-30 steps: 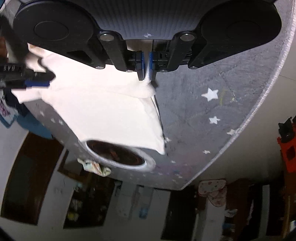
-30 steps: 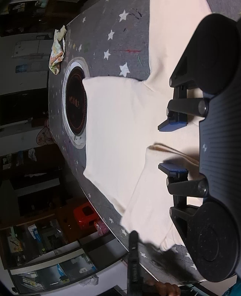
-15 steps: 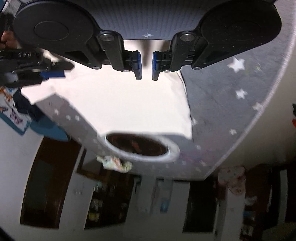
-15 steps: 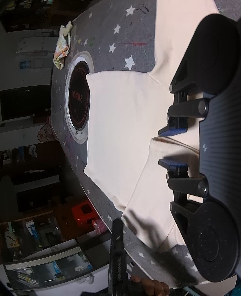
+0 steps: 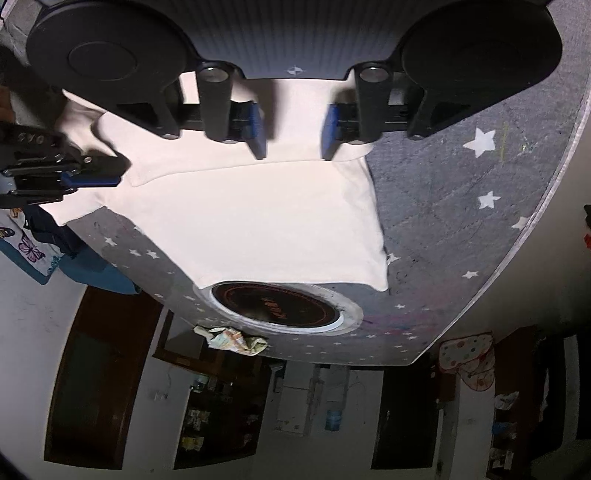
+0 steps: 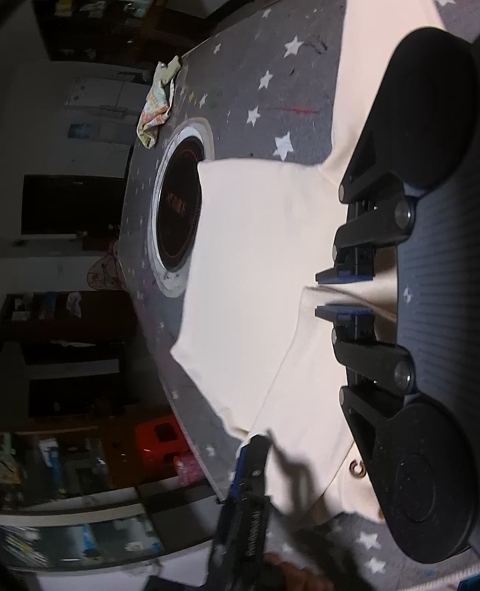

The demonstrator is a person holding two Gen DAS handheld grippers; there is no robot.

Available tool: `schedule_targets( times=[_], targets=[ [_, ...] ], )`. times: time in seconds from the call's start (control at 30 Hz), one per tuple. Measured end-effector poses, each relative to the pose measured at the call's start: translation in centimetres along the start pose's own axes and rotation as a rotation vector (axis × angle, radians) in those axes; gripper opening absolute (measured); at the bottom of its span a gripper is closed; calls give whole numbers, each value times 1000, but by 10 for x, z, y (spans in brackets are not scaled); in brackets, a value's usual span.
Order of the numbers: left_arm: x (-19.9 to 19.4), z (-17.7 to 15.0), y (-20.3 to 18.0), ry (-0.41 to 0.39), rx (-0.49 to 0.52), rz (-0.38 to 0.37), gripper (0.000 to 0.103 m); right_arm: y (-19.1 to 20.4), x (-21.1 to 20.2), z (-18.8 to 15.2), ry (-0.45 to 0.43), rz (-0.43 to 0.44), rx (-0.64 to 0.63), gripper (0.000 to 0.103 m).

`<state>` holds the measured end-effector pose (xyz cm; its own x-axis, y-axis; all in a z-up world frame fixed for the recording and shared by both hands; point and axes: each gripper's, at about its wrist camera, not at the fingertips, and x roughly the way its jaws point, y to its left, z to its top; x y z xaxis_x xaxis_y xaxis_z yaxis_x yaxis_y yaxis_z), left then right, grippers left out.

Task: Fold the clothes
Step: 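Grasp the other sleeve with the right gripper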

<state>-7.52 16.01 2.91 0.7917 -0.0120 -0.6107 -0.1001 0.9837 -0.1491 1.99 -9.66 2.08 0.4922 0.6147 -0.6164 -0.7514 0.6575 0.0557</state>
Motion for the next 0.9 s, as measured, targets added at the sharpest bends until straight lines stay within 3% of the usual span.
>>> schedule_targets(
  times=[0.13,0.4,0.57,0.9],
  targets=[
    [-4,2,-6,-18,17,-3,43,-22,-26,-8,-24,-57,65,11],
    [-5,2,-23,-20,42,-38,50,-104,-58,-38,-12,-356,287,11],
    [-3,2,-35,-14,67,-66,51,-152,-70,-56,-17,-510,403,17],
    [0,2,-54,0,106,-96,53,-185,-72,-65,-42,-585,510,23]
  ],
)
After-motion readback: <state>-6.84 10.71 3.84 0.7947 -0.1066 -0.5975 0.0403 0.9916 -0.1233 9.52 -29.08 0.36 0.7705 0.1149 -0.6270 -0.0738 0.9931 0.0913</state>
